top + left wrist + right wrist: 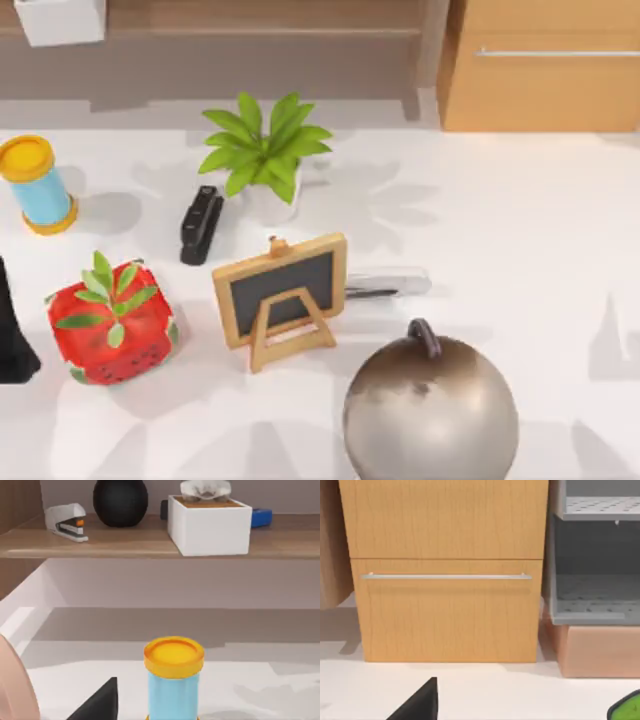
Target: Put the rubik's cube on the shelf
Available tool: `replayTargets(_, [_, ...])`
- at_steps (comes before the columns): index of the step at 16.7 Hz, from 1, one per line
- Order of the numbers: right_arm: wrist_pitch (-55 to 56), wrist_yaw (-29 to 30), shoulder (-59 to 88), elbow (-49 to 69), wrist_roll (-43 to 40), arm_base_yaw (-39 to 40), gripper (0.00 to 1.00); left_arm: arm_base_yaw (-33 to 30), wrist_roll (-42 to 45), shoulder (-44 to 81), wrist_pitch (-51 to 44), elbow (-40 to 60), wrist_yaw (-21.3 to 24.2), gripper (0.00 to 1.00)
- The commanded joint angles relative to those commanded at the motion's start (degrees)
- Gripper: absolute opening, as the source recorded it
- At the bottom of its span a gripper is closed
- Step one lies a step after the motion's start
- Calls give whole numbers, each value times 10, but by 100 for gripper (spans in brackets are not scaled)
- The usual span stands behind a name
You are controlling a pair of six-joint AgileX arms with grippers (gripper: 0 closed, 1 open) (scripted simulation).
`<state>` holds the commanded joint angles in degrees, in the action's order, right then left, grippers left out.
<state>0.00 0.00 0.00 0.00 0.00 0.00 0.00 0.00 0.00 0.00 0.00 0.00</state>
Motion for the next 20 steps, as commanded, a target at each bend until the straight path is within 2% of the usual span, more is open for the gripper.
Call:
replayTargets(5, [18, 4, 23, 16, -19, 1, 100, 0, 0, 0, 0, 0, 0, 100])
replayTargets(9, [78, 15, 115, 65, -92, 8, 100, 0, 0, 0, 0, 0, 0, 100])
replayTargets(14, [193, 33, 312, 154, -237, 26, 100, 0, 0, 0, 0, 0, 0, 100])
replayTargets(20, [367, 59, 626, 283, -458, 55, 100, 0, 0, 0, 0, 0, 0, 100])
